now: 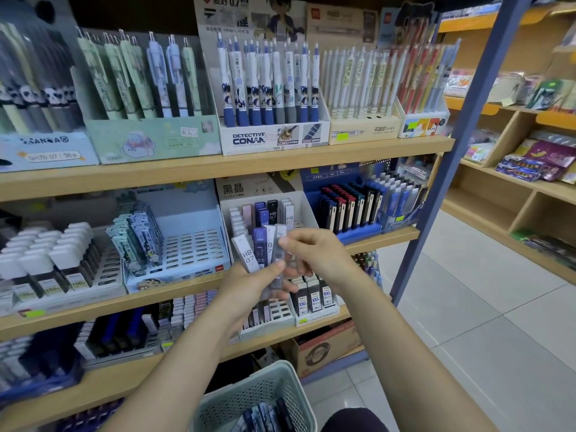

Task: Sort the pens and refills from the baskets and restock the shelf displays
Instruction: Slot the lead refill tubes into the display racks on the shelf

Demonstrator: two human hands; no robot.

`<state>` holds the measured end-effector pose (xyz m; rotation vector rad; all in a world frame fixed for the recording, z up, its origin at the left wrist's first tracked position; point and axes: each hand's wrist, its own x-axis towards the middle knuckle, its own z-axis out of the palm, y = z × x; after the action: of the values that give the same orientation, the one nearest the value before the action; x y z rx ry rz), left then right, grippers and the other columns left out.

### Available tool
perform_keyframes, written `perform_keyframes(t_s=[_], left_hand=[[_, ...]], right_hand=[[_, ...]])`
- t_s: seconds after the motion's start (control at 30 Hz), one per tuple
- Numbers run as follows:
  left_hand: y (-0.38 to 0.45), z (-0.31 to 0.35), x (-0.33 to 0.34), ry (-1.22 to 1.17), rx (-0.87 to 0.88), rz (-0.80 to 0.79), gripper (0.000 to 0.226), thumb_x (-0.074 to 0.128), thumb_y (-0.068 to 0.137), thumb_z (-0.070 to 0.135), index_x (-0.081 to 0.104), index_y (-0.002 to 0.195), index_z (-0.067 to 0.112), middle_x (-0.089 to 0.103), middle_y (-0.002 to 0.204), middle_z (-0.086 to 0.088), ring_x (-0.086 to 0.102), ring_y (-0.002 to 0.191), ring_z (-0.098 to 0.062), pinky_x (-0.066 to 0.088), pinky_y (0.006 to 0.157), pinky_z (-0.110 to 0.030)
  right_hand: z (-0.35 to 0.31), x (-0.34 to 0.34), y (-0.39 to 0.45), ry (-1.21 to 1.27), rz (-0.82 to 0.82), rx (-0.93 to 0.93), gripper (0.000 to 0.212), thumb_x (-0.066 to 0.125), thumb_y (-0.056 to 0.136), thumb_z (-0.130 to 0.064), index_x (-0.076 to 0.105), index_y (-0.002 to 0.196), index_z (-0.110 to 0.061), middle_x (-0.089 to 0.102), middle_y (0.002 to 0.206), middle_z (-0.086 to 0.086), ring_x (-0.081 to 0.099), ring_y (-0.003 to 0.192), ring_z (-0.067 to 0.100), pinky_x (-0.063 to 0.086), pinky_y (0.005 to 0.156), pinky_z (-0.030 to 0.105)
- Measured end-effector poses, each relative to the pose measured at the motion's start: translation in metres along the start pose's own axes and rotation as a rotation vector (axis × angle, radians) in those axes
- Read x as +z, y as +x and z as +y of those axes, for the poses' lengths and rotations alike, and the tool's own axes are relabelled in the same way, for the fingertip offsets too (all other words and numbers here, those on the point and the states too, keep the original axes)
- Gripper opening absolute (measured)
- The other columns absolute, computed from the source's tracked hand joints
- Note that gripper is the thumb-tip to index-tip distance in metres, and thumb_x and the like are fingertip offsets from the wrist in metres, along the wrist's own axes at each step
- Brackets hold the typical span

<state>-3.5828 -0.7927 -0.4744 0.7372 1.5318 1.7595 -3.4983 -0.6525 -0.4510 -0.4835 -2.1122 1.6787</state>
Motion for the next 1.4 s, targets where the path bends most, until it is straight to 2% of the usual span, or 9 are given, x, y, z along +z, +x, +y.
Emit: perform_keyframes(t_s=[0.17,0.33,0.47,0.57,0.67,0.87,1.17,1.3,1.4], left_hand=[[-0.007,-0.002,0.002,0.024,0.003,0.019,0.015,0.056,0.101,0.011,0.065,0.111,0.006,0.076,0.088,-0.017,0.071,0.065,-0.024,0.056,0.055,-0.027],[-0.010,-0.001,0.004,0.034,-0.053,0.054,0.018,0.057,0.101,0.016,0.064,0.094,0.000,0.061,0.065,-0.009,0.053,0.049,-0.019,0.042,0.044,-0.025],[-0.011,0.001,0.009,0.082,-0.065,0.055,0.026,0.057,0.102,0.019,0.066,0.098,-0.006,0.060,0.064,-0.009,0.048,0.047,-0.016,0.036,0.043,-0.025],[-0.010,0.002,0.014,0.136,-0.053,0.047,0.032,0.058,0.101,0.021,0.068,0.078,0.002,0.061,0.072,-0.020,0.050,0.049,-0.018,0.039,0.046,-0.026],[-0.011,0.005,0.021,0.097,-0.060,0.018,0.030,0.056,0.102,0.019,0.064,0.076,0.007,0.059,0.064,-0.010,0.048,0.045,-0.016,0.037,0.043,-0.024],[-0.010,0.006,0.027,0.084,-0.098,0.025,0.030,0.057,0.102,0.020,0.063,0.077,0.005,0.058,0.061,-0.008,0.045,0.044,-0.015,0.034,0.044,-0.024],[-0.002,-0.002,0.016,0.163,-0.057,0.187,0.020,0.058,0.101,0.033,0.070,0.104,0.017,0.061,0.065,-0.003,0.051,0.048,-0.014,0.035,0.044,-0.025],[0.002,-0.005,0.009,0.152,-0.052,0.175,0.019,0.057,0.102,0.032,0.070,0.107,0.019,0.060,0.068,-0.003,0.051,0.048,-0.013,0.034,0.045,-0.026],[0.005,-0.007,0.006,0.145,-0.049,0.163,0.019,0.057,0.102,0.032,0.070,0.107,0.019,0.060,0.069,-0.004,0.051,0.049,-0.013,0.034,0.045,-0.026]], right_hand=[[-0.002,-0.011,-0.002,0.325,-0.021,0.006,0.016,0.056,0.101,-0.016,0.065,0.096,-0.004,0.064,0.087,0.016,0.057,0.055,0.015,0.046,0.051,0.022],[-0.003,-0.020,-0.007,0.512,-0.130,0.016,0.027,0.053,0.102,-0.016,0.063,0.124,-0.004,0.067,0.112,0.018,0.063,0.069,0.016,0.052,0.063,0.024],[0.002,-0.027,-0.009,0.517,-0.126,-0.035,0.030,0.051,0.102,-0.013,0.061,0.127,0.000,0.070,0.104,0.010,0.061,0.072,0.014,0.051,0.066,0.023],[0.004,-0.029,-0.008,0.513,-0.099,-0.055,0.030,0.053,0.101,-0.015,0.059,0.122,0.005,0.067,0.100,0.013,0.060,0.070,0.013,0.050,0.063,0.023],[0.003,-0.030,-0.009,0.545,-0.102,-0.076,0.030,0.054,0.101,-0.016,0.057,0.124,0.003,0.065,0.112,0.018,0.057,0.066,0.013,0.049,0.060,0.023],[0.004,-0.036,-0.010,0.572,-0.124,-0.070,0.028,0.052,0.101,-0.016,0.064,0.124,-0.006,0.069,0.101,0.007,0.053,0.065,0.010,0.044,0.062,0.021],[0.014,-0.035,0.018,0.224,0.380,-0.004,0.018,0.066,0.095,-0.020,0.068,0.101,-0.003,0.074,0.088,0.009,0.071,0.073,0.020,0.061,0.076,0.036],[0.017,-0.026,0.036,0.193,0.454,-0.013,0.018,0.070,0.093,-0.019,0.064,0.100,-0.002,0.073,0.090,0.015,0.074,0.071,0.022,0.062,0.069,0.031],[0.021,-0.021,0.049,0.105,0.485,-0.020,0.018,0.072,0.092,-0.021,0.063,0.099,-0.007,0.074,0.085,0.012,0.075,0.070,0.022,0.063,0.073,0.041]])
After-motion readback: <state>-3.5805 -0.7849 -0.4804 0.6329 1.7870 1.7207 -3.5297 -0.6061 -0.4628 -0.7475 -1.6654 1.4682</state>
